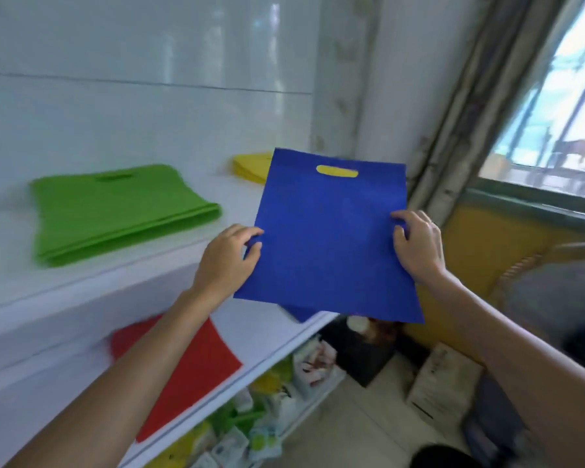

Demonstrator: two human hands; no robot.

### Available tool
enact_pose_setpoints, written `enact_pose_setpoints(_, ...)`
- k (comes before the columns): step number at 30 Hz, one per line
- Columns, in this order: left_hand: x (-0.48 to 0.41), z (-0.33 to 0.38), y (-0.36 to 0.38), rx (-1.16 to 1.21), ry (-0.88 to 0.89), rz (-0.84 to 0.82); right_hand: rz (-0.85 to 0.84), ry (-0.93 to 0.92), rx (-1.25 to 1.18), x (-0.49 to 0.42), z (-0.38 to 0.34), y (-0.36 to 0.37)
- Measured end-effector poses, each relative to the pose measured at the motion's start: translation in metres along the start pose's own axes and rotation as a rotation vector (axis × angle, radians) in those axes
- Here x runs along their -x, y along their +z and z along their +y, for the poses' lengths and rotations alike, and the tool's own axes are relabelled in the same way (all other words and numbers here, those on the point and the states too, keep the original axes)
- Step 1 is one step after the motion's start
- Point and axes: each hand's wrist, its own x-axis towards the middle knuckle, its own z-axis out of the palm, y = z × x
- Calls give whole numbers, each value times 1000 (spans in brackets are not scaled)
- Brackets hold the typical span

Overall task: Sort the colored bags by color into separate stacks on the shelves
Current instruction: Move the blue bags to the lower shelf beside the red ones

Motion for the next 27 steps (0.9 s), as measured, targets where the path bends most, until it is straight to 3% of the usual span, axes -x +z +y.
enact_pose_setpoints(6,21,56,135,154,-64,-223,-103,185,92,37,121,-44)
enact_pose_setpoints(11,36,60,206,177,-98,-379,-151,278,109,57,185,-34)
enact_pose_setpoints(19,28,7,298,199,-261,-468,-314,402,131,29,254,50)
enact_pose_setpoints(27,10,-49,359,168,-458,-500,-462,367,100,-23,288,154)
